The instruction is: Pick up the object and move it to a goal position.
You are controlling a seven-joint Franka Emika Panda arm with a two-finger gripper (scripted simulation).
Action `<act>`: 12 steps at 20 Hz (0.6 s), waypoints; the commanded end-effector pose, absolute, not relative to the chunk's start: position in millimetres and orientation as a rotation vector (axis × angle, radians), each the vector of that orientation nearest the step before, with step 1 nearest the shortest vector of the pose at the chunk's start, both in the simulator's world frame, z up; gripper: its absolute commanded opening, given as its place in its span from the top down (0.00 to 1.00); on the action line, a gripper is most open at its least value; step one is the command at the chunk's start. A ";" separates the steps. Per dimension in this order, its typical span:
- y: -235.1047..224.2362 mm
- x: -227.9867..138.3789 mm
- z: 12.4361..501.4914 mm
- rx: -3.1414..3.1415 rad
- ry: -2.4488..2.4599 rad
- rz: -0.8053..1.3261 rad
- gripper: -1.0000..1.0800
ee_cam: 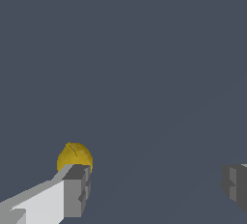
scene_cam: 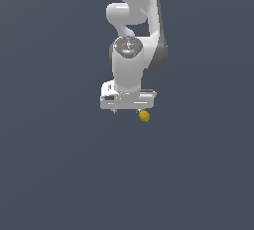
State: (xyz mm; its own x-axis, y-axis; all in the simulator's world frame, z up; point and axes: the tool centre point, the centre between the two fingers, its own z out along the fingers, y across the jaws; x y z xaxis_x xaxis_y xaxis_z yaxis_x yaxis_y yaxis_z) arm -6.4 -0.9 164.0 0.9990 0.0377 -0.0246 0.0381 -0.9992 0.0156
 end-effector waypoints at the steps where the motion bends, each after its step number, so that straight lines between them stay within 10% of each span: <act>1: -1.0 -6.4 164.0 3.125 0.059 -0.038 0.04; 12: -16.5 -8.4 157.3 3.142 0.044 -0.068 0.04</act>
State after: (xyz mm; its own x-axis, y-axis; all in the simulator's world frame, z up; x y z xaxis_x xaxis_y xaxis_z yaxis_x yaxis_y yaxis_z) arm -8.5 -16.2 157.3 0.9988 0.0262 -0.0424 0.0262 -0.9997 -0.0011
